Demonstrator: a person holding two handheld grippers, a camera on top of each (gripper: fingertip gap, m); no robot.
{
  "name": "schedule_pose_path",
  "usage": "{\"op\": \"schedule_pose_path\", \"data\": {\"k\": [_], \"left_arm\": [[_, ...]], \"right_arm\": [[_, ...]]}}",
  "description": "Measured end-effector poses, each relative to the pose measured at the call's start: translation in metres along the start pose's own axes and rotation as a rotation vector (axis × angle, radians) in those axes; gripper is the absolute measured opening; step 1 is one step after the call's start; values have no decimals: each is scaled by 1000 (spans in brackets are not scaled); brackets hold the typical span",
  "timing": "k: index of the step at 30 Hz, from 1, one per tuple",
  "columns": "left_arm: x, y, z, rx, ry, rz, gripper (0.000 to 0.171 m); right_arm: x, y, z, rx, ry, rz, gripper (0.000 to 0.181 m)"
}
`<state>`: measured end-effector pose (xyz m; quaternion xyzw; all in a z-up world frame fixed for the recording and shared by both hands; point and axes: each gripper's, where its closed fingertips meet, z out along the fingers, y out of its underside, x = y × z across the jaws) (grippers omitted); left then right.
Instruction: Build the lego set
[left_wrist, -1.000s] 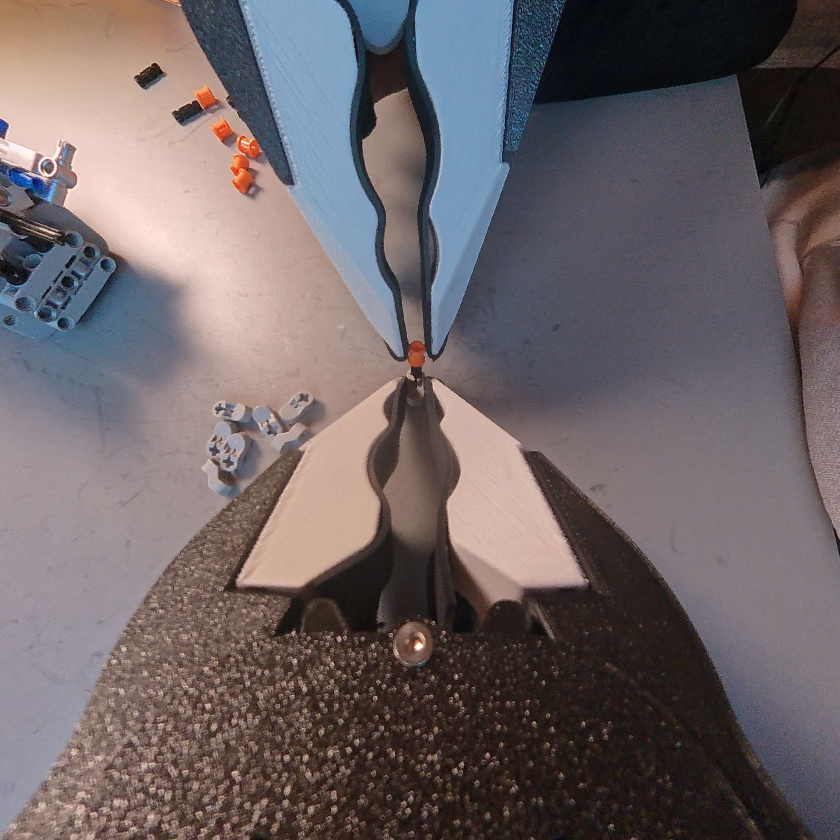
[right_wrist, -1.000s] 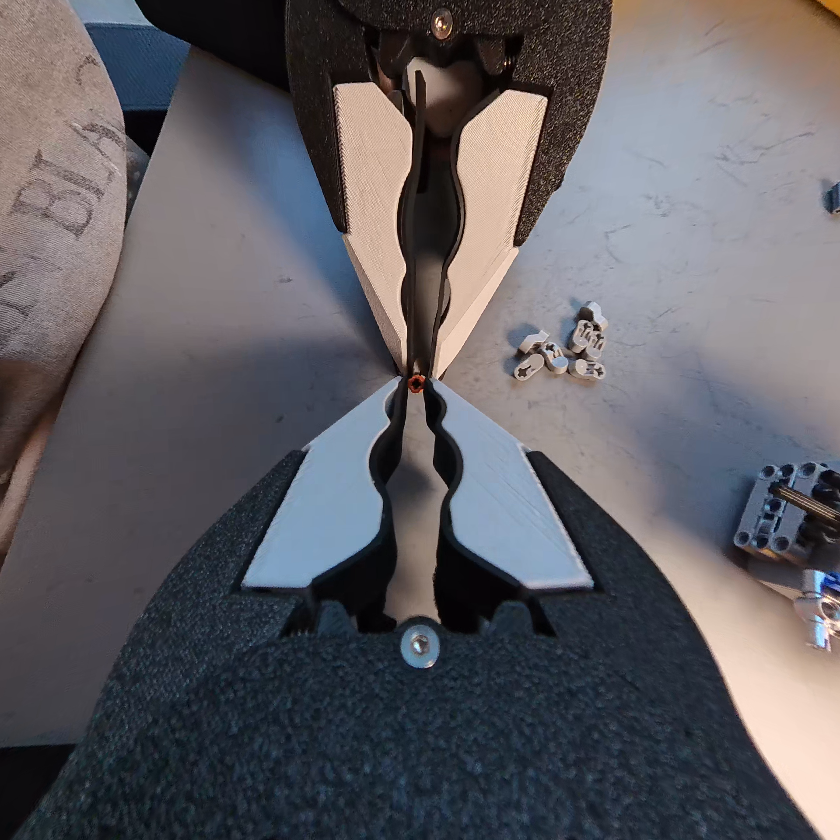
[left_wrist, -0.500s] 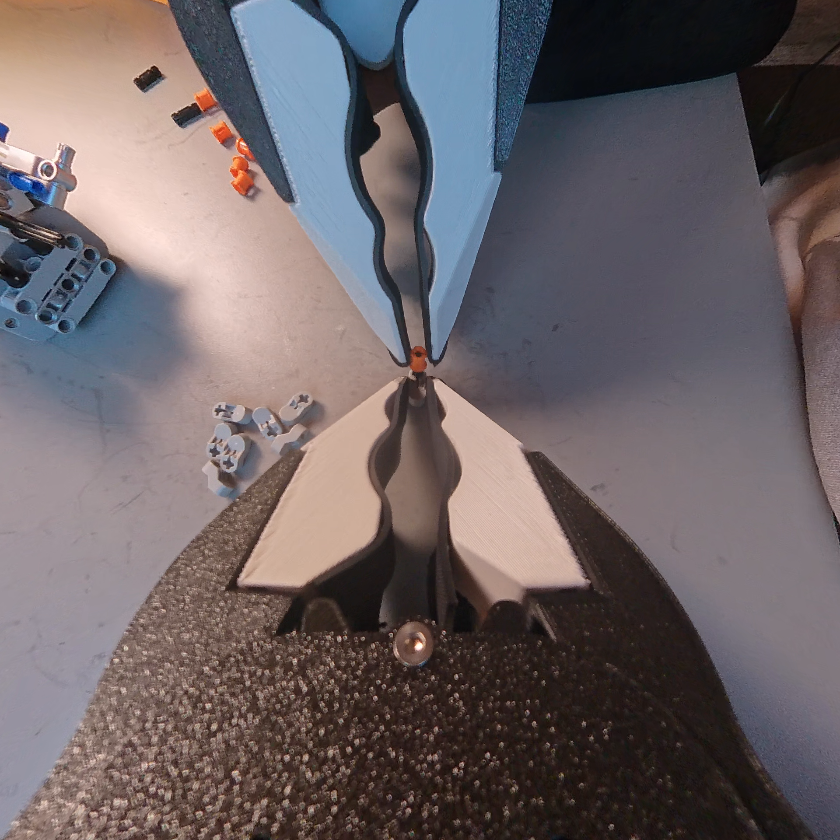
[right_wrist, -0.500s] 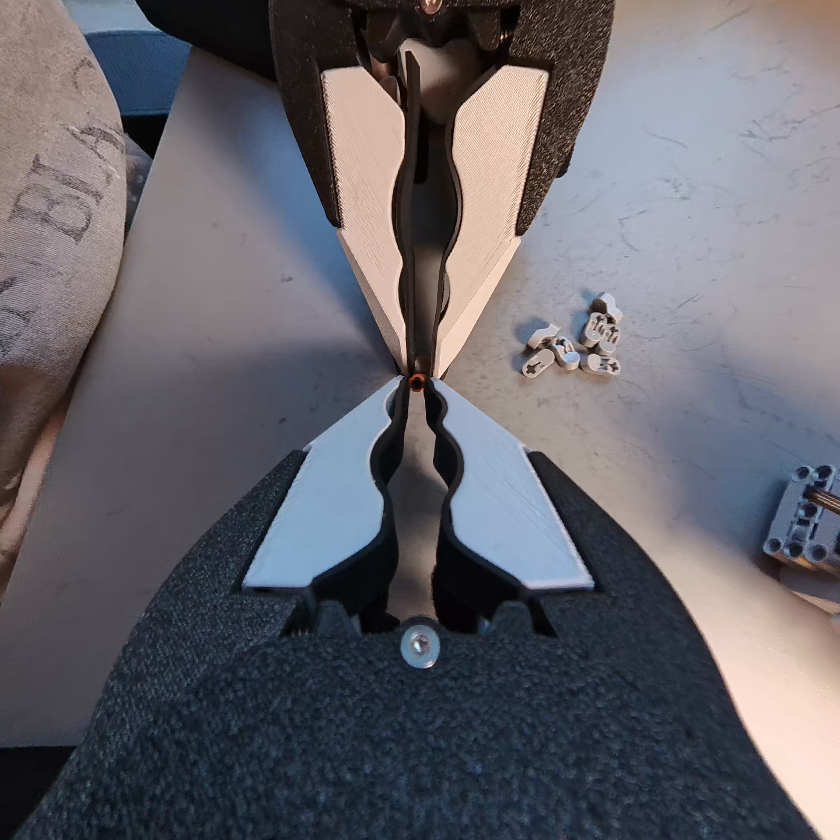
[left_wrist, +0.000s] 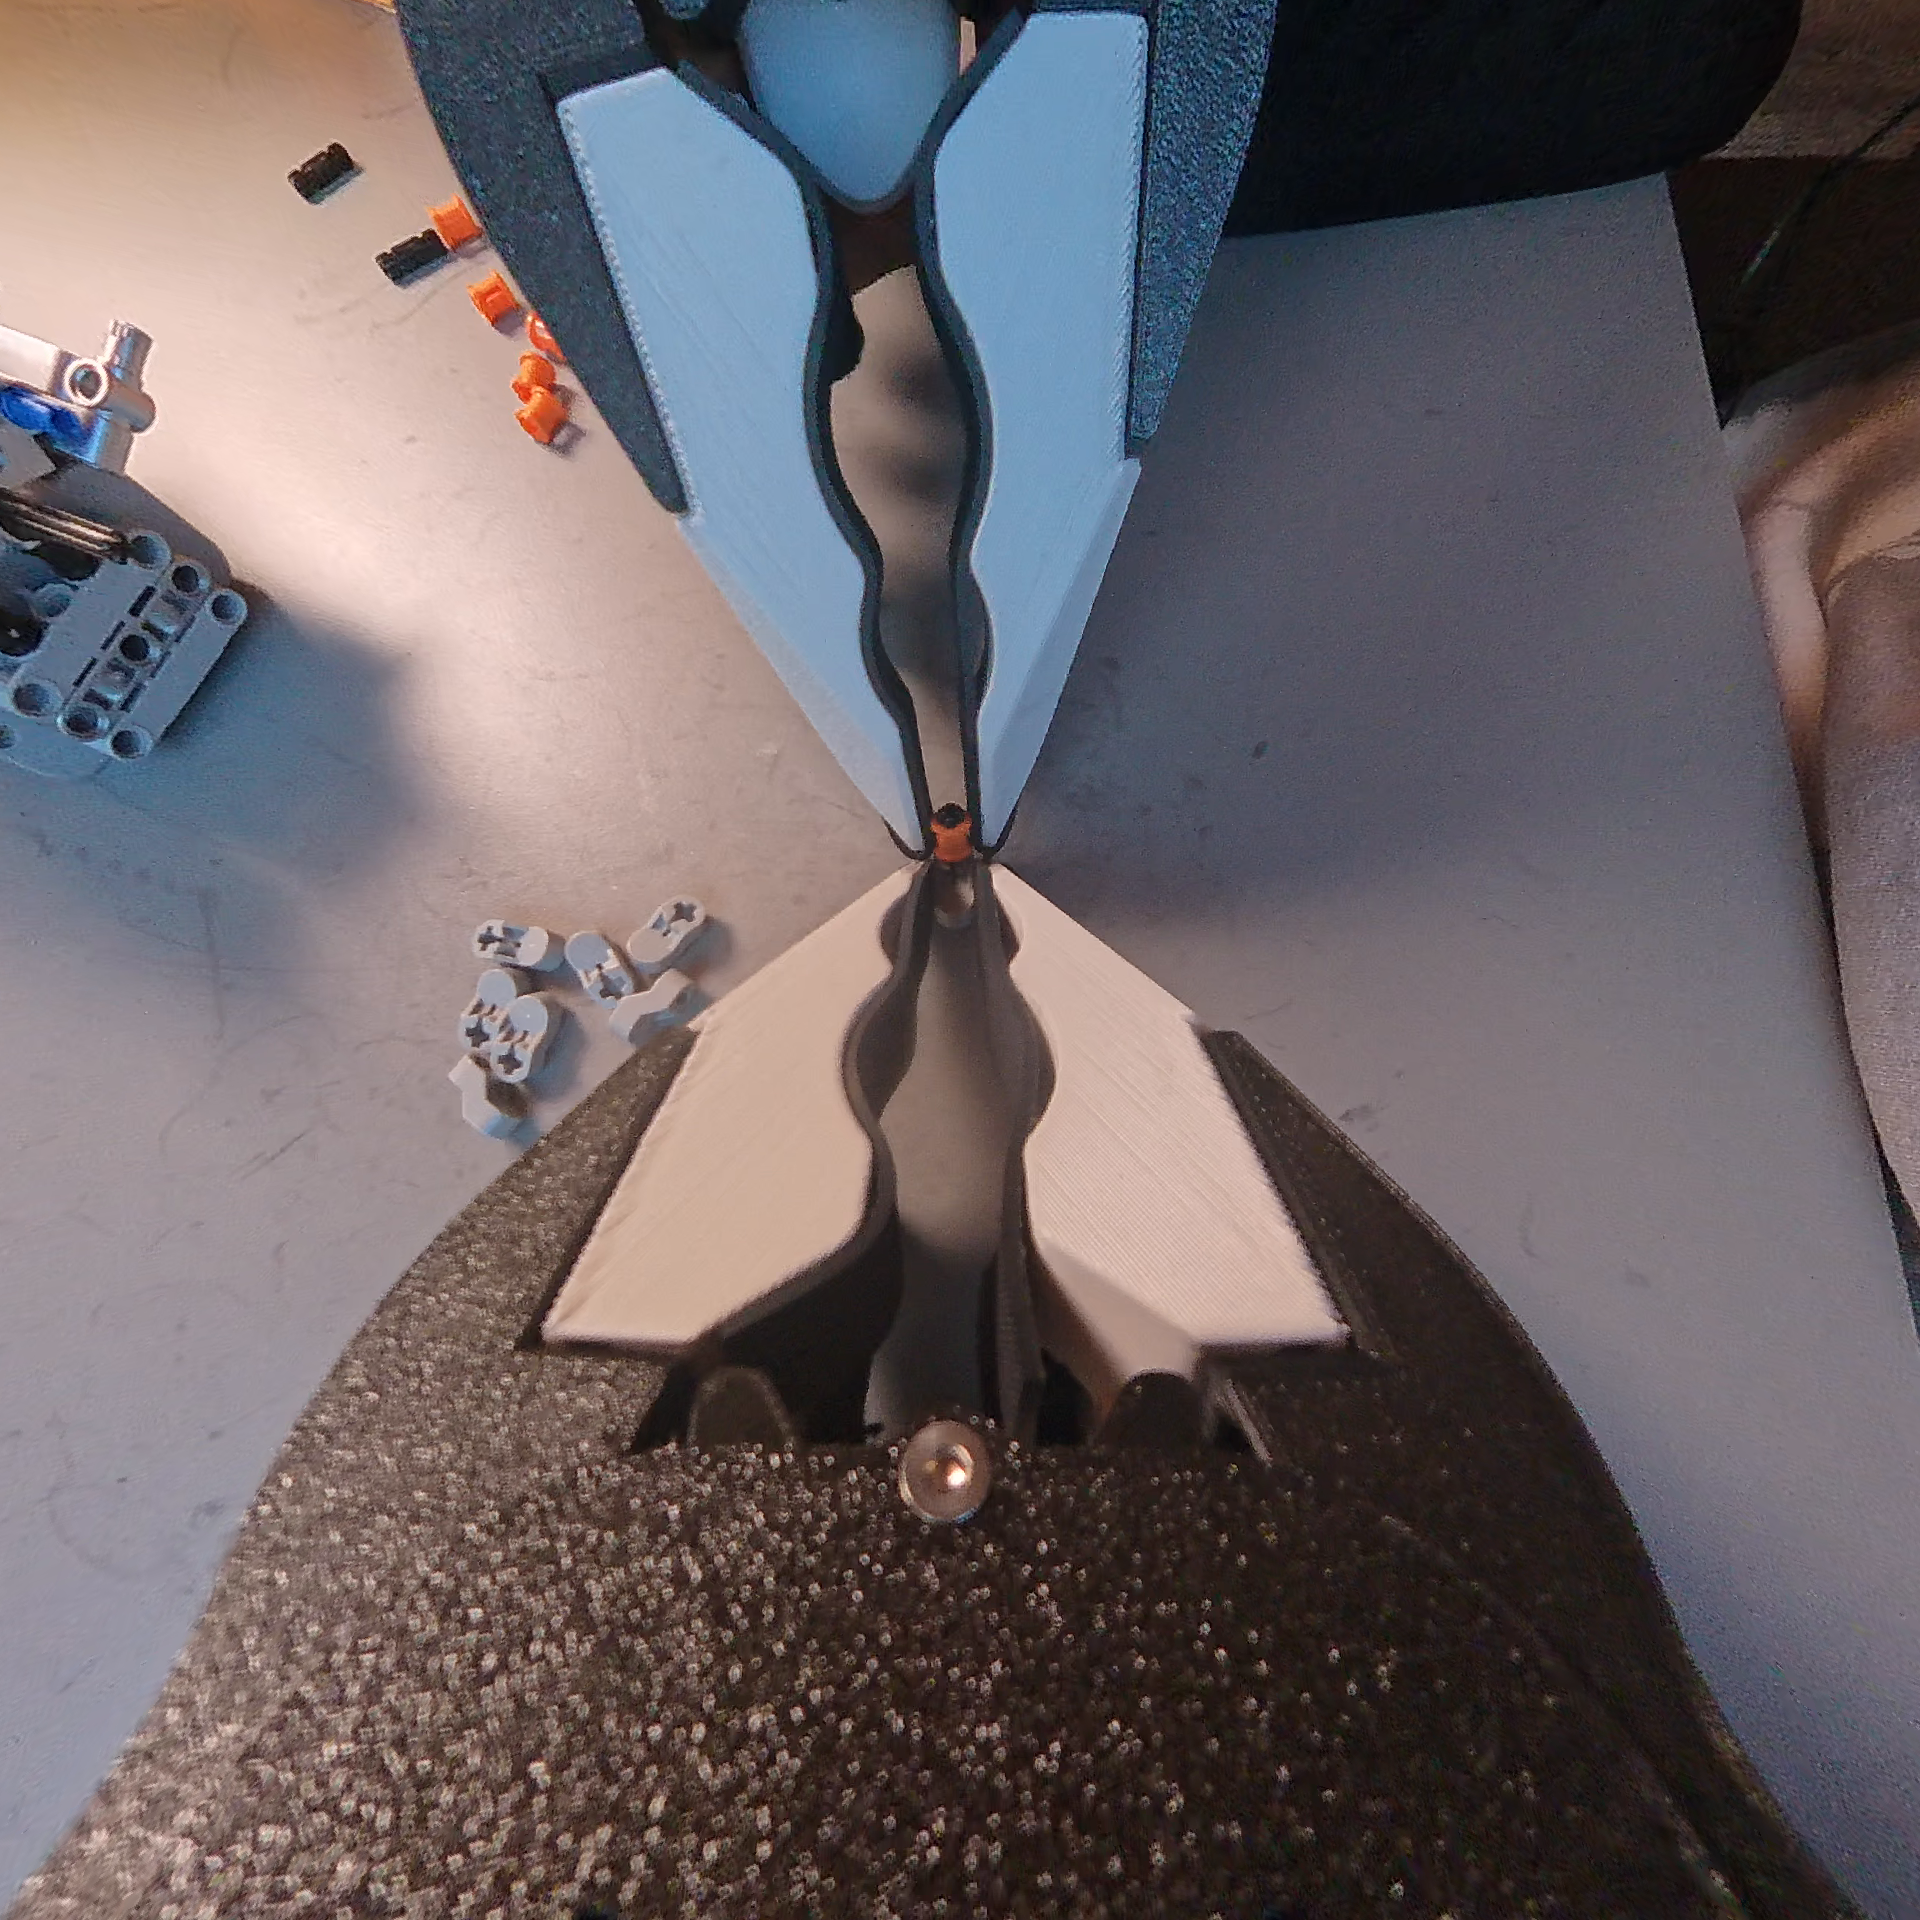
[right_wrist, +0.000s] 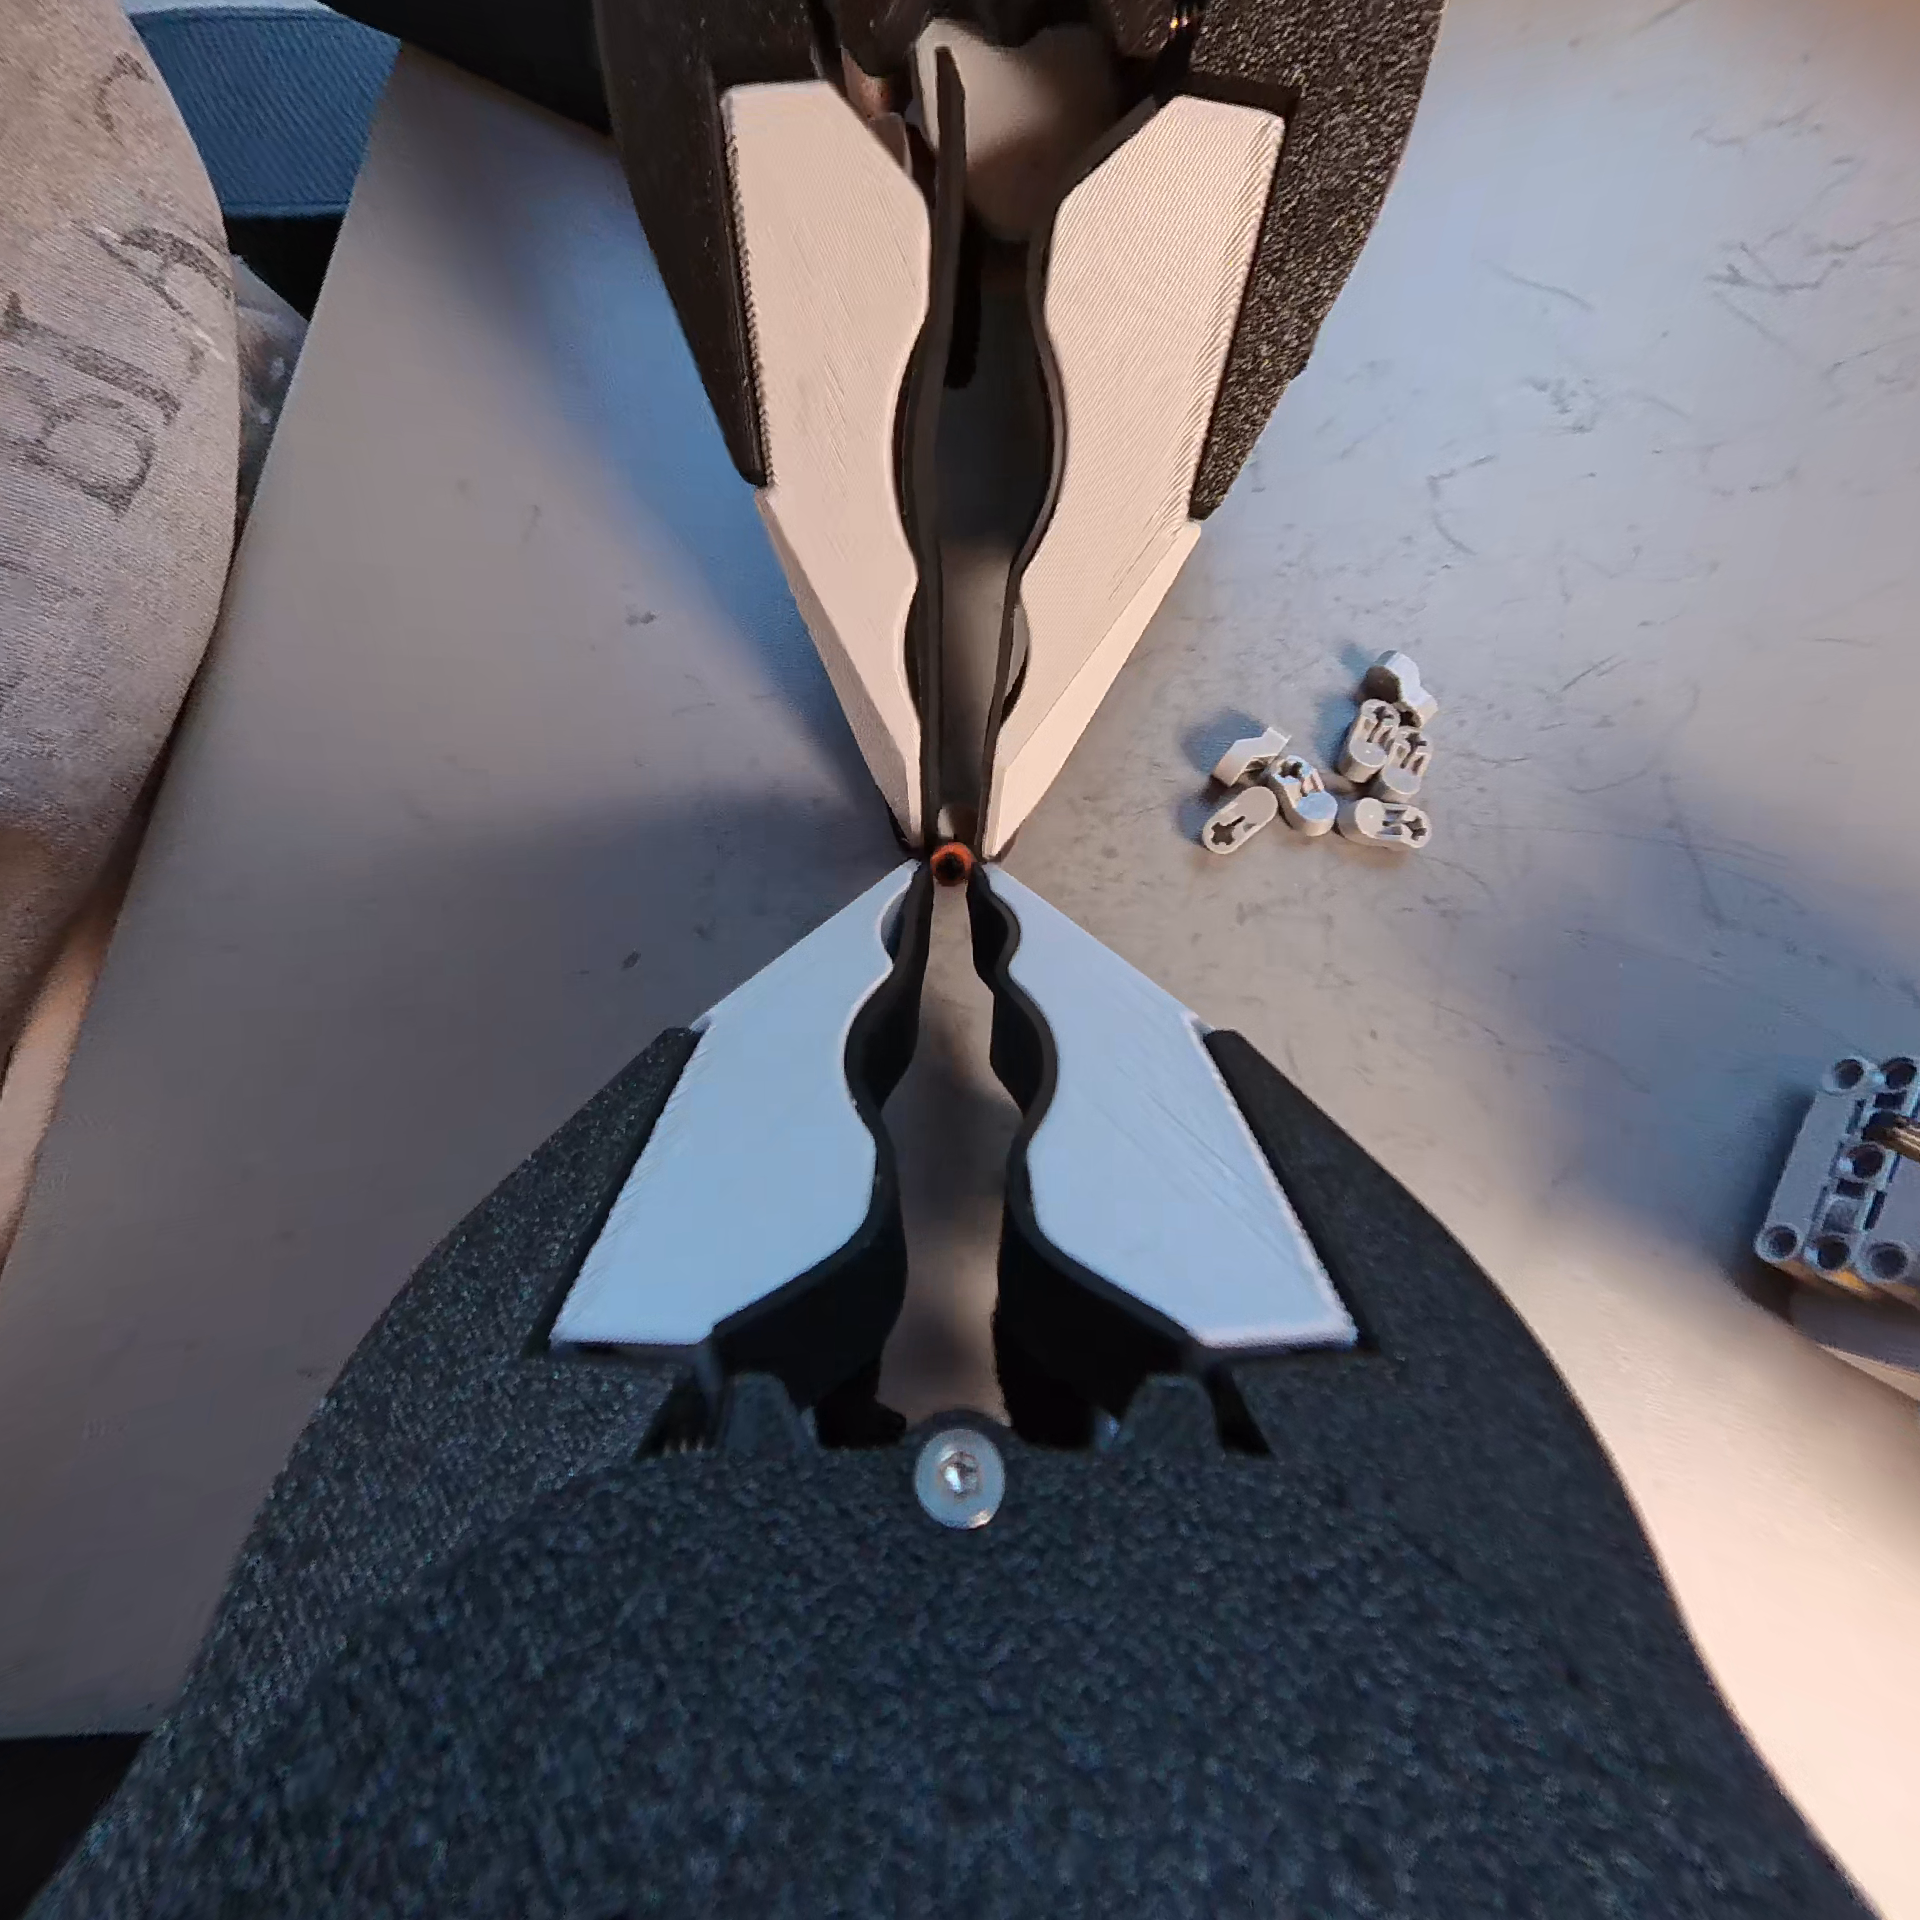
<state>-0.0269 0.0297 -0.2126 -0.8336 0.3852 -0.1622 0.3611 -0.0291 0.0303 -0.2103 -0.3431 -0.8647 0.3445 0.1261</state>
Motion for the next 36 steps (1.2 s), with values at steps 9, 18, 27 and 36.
{"op": "schedule_pose_path", "data": {"k": [9, 18, 27, 36], "left_arm": [[-9, -40, -41, 363, 331, -532, 5], [-12, -65, -69, 584, 557, -752, 5], [-10, -61, -64, 553, 555, -749, 5], [-16, -57, -62, 553, 507, -741, 5]], "right_arm": [[18, -35, -40, 214, 208, -149, 35], [19, -70, -61, 364, 378, -288, 22], [16, -68, -56, 329, 399, -345, 20], [22, -64, -55, 306, 430, -348, 16]]}}
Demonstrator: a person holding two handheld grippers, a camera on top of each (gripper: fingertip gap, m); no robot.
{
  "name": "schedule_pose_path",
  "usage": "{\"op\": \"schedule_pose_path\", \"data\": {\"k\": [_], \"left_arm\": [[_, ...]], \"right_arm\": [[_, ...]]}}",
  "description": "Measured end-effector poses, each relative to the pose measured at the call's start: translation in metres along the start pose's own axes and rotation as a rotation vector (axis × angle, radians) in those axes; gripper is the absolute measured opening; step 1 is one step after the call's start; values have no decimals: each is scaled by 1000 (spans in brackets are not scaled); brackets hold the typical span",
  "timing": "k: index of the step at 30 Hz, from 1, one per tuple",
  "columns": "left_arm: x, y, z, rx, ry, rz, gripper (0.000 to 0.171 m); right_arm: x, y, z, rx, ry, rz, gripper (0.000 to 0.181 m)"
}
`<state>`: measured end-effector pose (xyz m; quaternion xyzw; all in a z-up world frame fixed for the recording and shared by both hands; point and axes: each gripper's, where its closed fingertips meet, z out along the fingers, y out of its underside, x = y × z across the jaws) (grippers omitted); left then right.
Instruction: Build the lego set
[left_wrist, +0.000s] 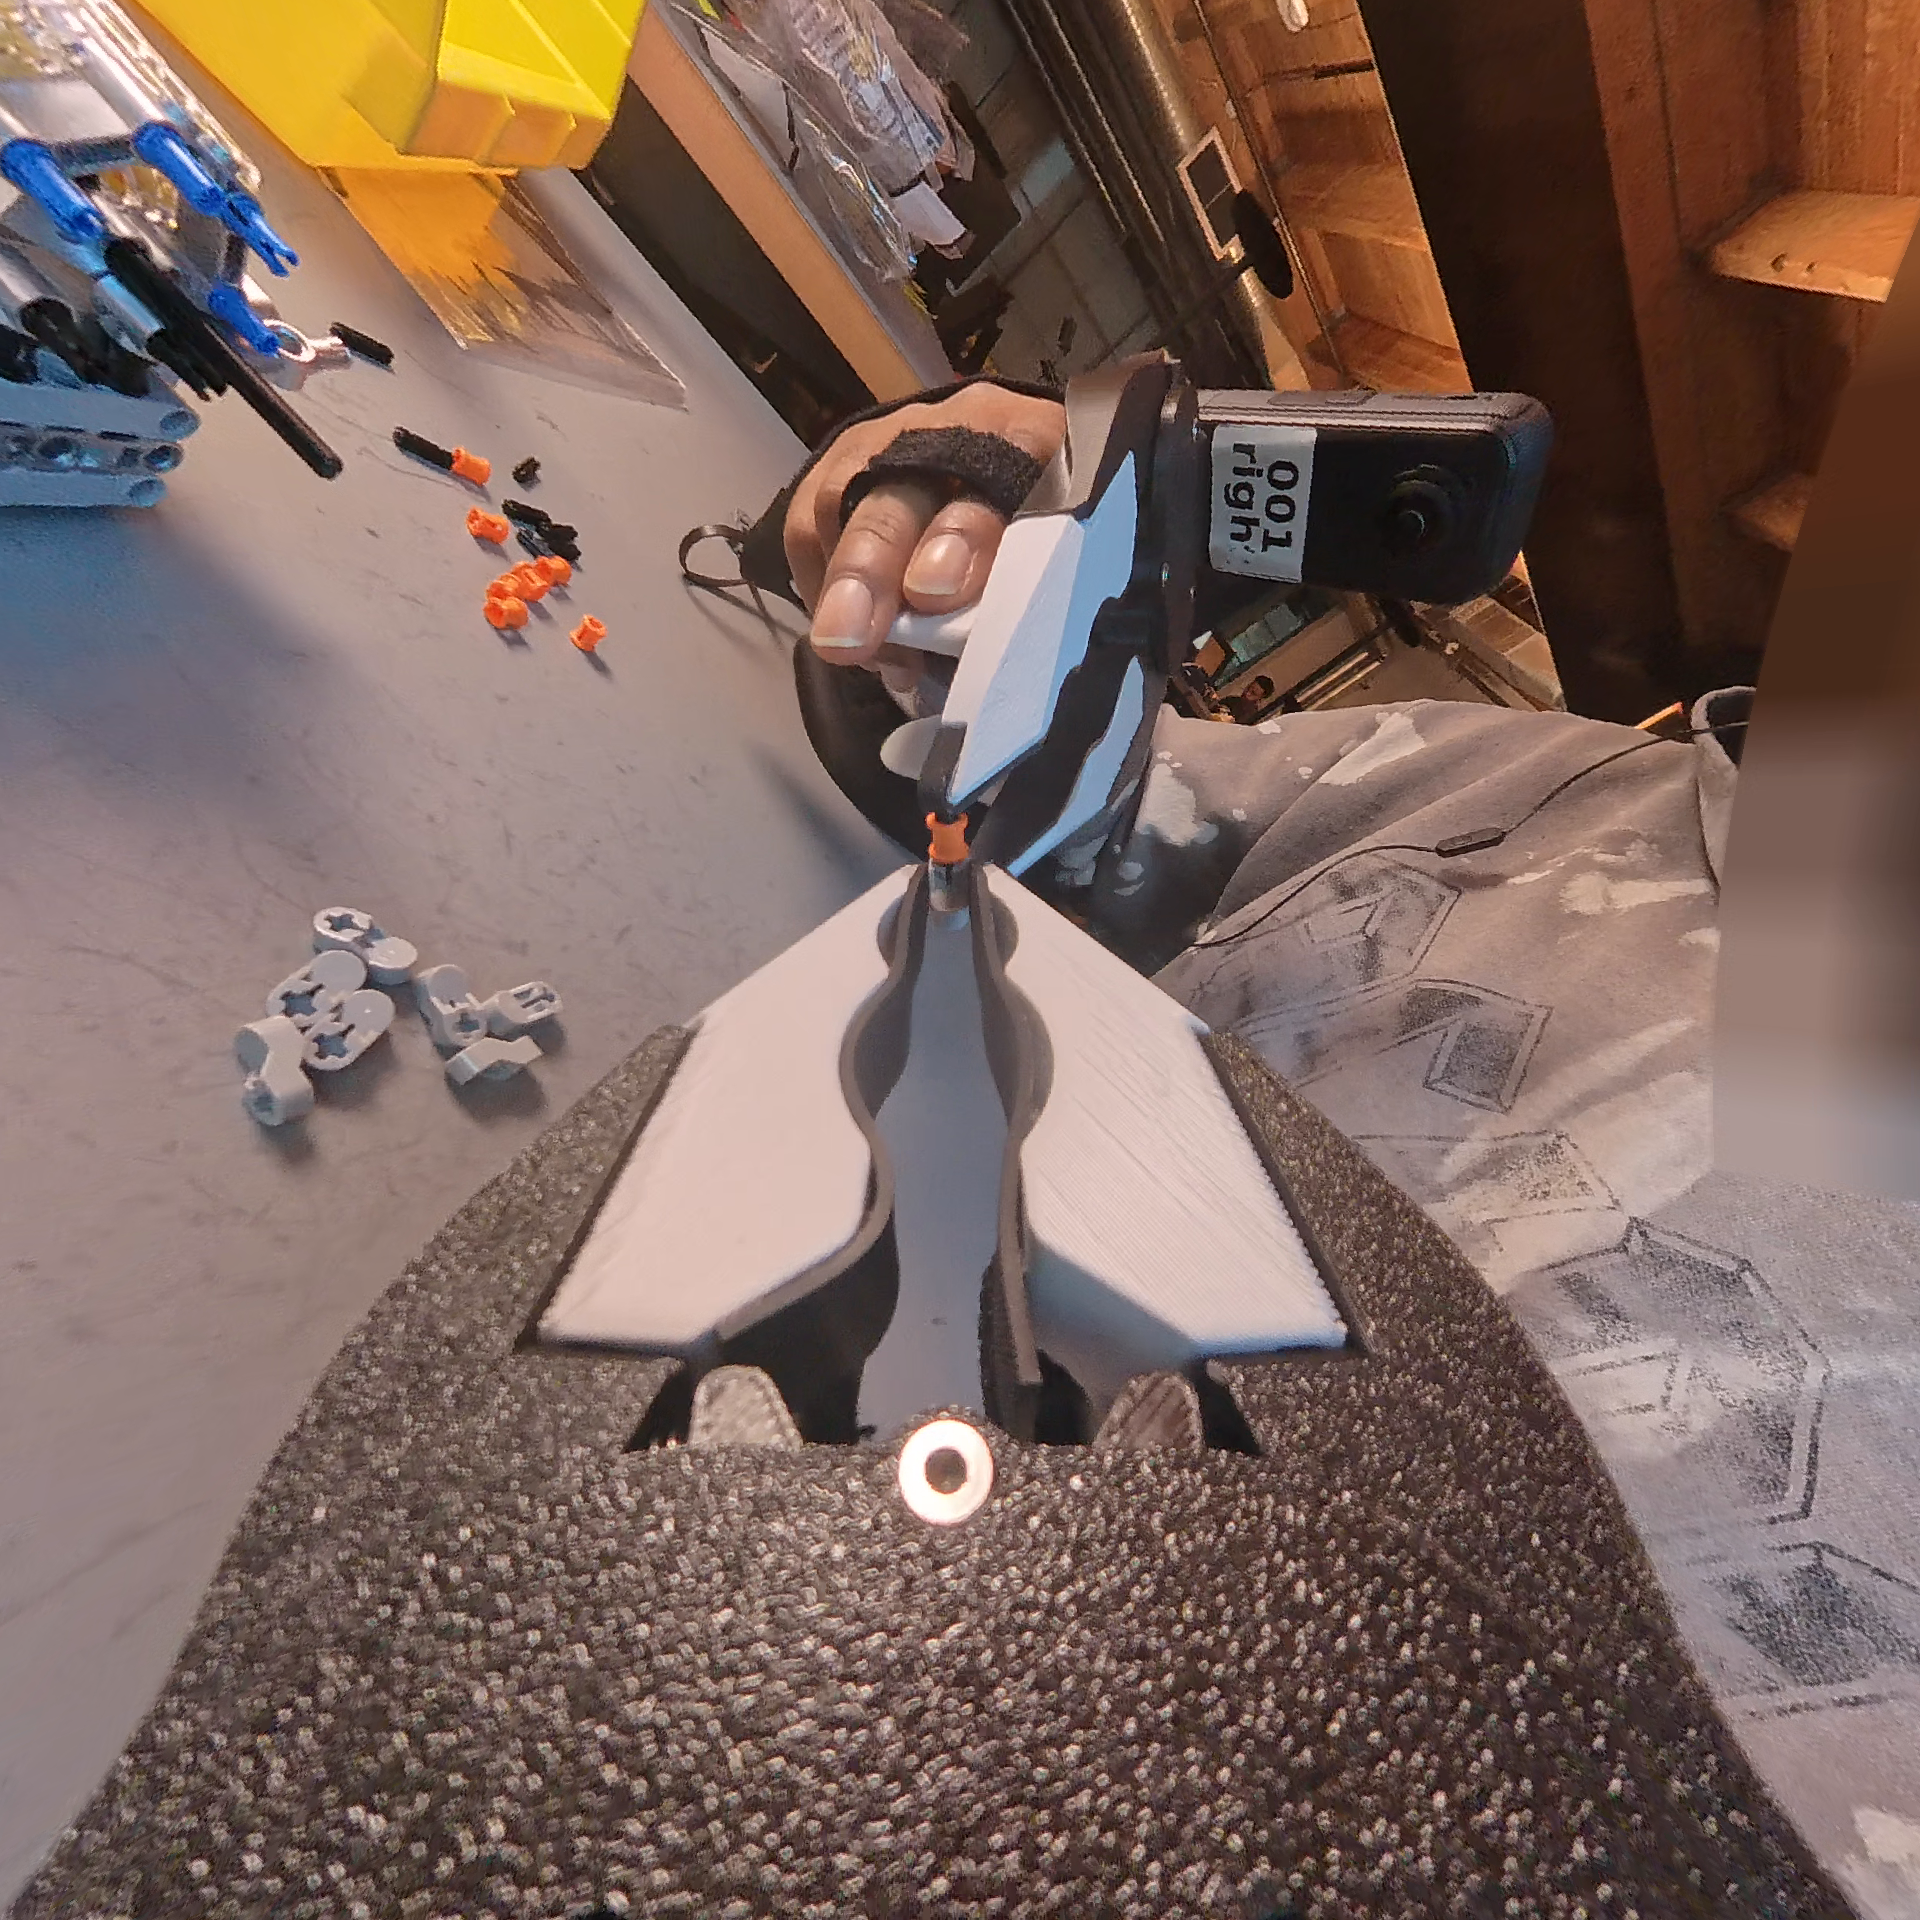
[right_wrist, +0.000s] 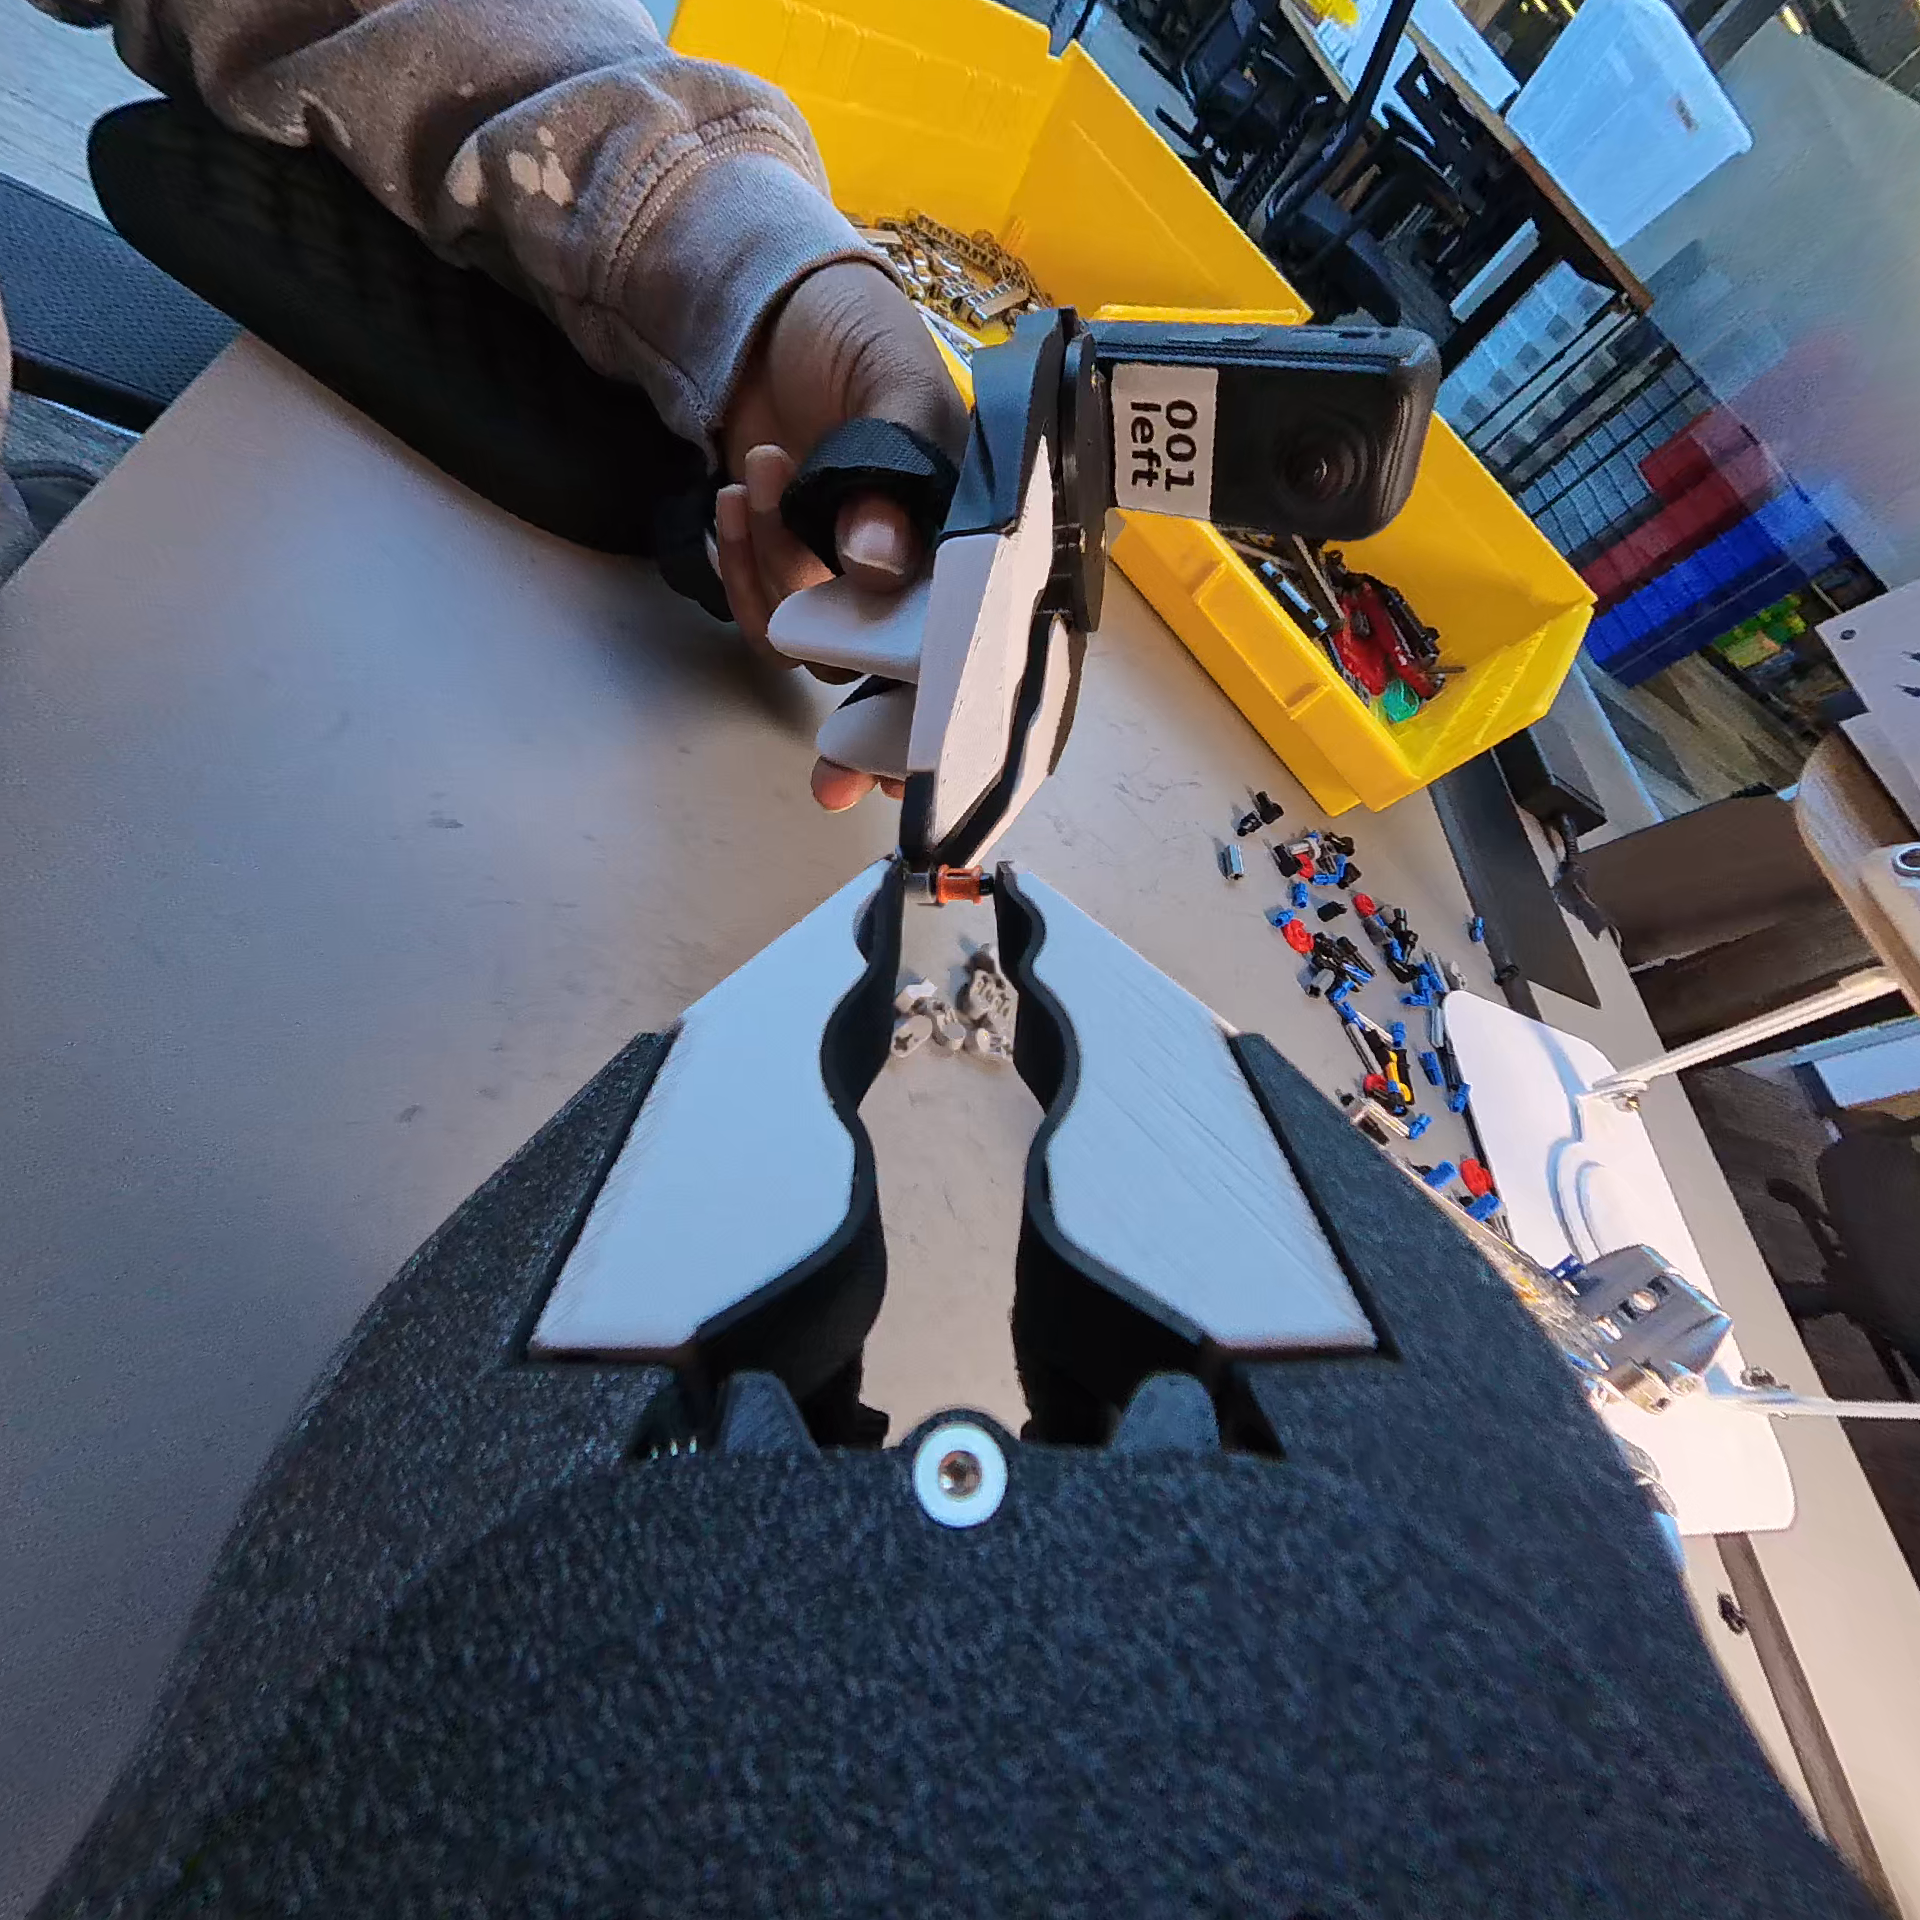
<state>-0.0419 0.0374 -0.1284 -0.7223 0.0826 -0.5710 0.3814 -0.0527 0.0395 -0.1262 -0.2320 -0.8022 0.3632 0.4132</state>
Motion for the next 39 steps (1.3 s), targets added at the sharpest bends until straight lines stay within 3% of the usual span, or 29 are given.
{"op": "schedule_pose_path", "data": {"k": [24, 31, 39], "left_arm": [[2, -17, -7, 103, -15, 61, 6], [-3, -26, -10, 152, -117, 174, 6], [7, -29, -11, 178, -41, 147, 6]], "right_arm": [[19, -6, -4, 51, 93, 55, 17], [33, -9, -8, 96, 151, 126, 16], [31, -8, -4, 127, 120, 176, 16]]}}
